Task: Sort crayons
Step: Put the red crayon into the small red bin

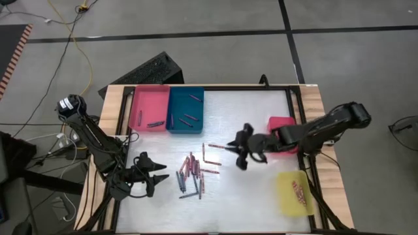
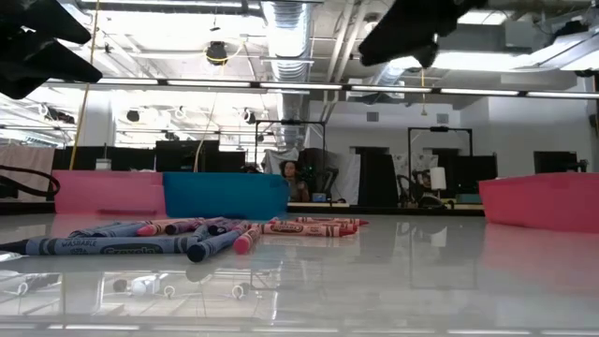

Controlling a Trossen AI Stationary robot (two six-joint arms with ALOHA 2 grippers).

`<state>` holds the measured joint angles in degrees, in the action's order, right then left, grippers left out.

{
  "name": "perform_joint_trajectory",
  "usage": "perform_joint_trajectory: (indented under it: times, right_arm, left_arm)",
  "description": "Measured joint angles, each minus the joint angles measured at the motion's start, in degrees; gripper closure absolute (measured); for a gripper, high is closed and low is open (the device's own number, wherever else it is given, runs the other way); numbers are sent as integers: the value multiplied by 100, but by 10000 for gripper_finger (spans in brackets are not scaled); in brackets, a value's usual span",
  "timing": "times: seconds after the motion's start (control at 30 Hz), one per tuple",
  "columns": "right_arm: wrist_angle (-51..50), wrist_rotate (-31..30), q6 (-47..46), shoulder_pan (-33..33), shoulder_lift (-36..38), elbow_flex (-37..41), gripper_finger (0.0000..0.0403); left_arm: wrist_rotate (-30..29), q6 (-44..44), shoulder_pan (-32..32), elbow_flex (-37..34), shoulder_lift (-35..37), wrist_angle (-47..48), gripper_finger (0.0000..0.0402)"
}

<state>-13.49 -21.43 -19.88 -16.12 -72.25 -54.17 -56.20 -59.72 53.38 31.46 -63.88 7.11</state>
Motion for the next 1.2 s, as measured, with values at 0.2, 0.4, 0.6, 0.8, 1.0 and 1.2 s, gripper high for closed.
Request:
perform_joint_trajectory:
  times: [0.2,0.4,0.6,0.8,1.0,1.2]
  right_arm:
    - [414,-3,769,-43,-939,2,321]
    - [656,3,779,164,-1804,7,321]
    - [932,-83,776,437,-2280,7,321]
    - [935,-122,748,701,-2345,-93,305]
    - [924,106,769,817,-2345,-111,246]
    - [922,184,879,916,-2345,-111,217]
  left_arm:
    - [28,-56,0,0,1,-2,203]
    - [34,-77,-1,0,0,-4,203]
    - [33,-60,1,0,0,2,203]
    - [32,-57,-2,0,2,29,203]
    - [33,-99,-2,0,2,120,203]
    - [34,-105,-2,0,2,118,203]
